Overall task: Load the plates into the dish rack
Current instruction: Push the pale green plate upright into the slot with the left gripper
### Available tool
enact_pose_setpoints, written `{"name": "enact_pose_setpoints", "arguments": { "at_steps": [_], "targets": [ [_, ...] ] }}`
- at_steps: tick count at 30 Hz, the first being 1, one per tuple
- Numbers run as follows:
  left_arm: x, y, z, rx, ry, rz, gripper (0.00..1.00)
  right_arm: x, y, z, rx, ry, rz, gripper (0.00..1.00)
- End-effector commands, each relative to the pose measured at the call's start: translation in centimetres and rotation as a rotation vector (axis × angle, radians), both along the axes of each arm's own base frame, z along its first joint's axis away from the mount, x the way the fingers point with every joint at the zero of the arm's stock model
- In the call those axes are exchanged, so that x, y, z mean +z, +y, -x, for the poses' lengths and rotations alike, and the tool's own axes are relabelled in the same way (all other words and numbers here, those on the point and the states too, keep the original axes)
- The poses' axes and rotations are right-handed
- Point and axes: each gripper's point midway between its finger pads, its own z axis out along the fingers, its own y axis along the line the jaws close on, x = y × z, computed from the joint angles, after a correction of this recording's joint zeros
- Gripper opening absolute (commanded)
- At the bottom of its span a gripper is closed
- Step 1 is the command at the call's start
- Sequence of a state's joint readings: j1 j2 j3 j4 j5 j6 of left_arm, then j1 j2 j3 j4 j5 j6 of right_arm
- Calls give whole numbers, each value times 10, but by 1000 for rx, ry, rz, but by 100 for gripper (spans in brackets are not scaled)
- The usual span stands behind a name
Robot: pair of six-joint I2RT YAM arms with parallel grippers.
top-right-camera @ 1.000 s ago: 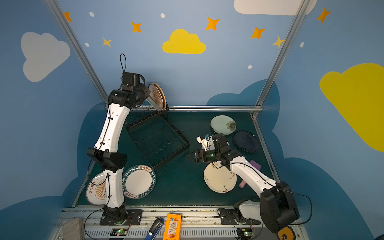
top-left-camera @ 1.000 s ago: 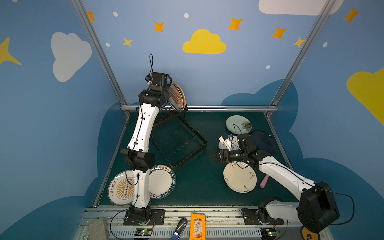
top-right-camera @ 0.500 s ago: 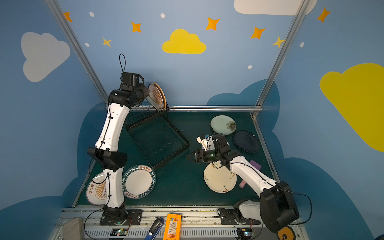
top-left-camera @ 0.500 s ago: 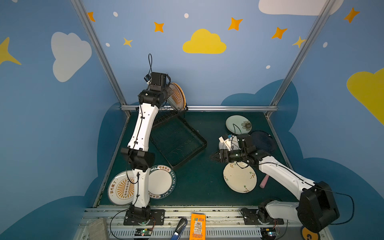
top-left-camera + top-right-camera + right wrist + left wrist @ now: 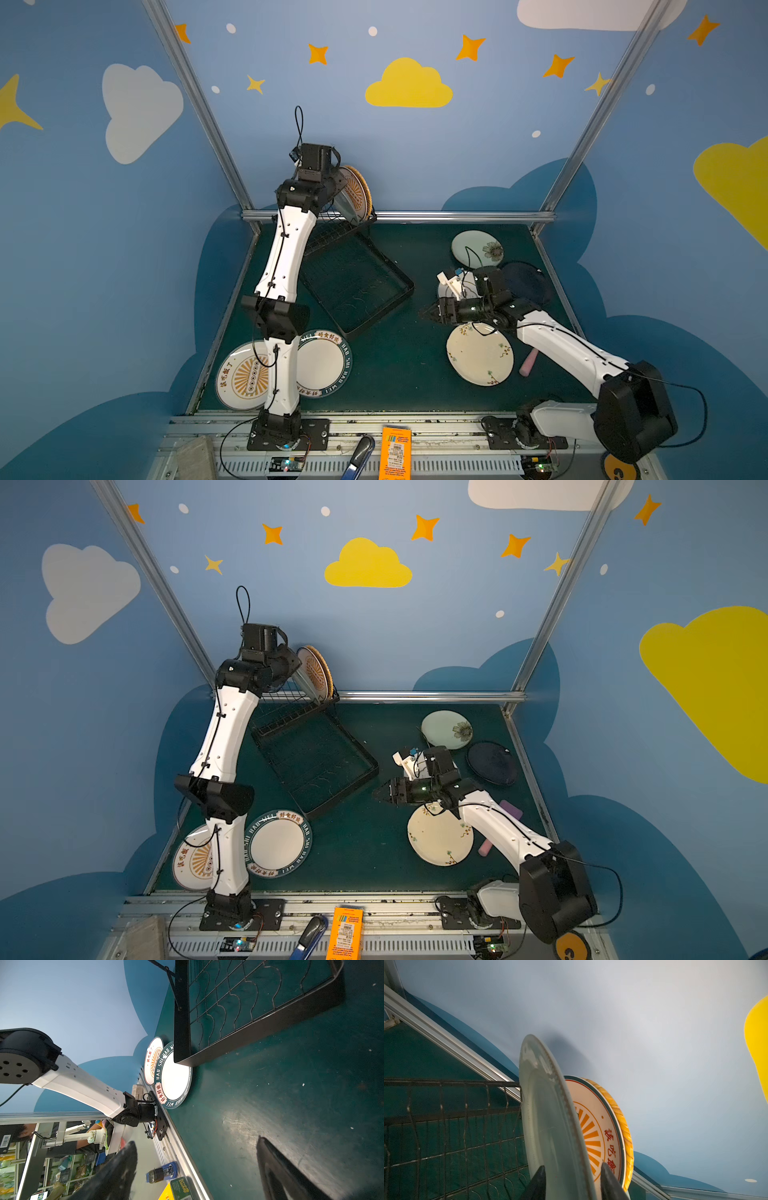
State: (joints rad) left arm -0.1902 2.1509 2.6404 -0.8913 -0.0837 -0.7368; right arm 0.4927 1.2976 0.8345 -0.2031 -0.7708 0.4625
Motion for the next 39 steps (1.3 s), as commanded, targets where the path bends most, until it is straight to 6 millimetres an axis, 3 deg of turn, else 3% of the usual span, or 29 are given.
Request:
{"name": "enact_pose_setpoints", "arguments": {
  "at_steps": [1,4,19,39],
  "targets": [
    [19,-2,1,-20,-54,21,42,7,3,-2,18,-18,-8,88],
    [22,-7,-2,-35,-71,54,41,8,3,-2,17,-18,-8,88],
    [27,-32,-24,-115,-140,186,67,6,4,-1,27,-9,-13,88],
    [41,-39,-32,-145,-208,205,83,9,4,-1,28,-12,-12,88]
  ]
}}
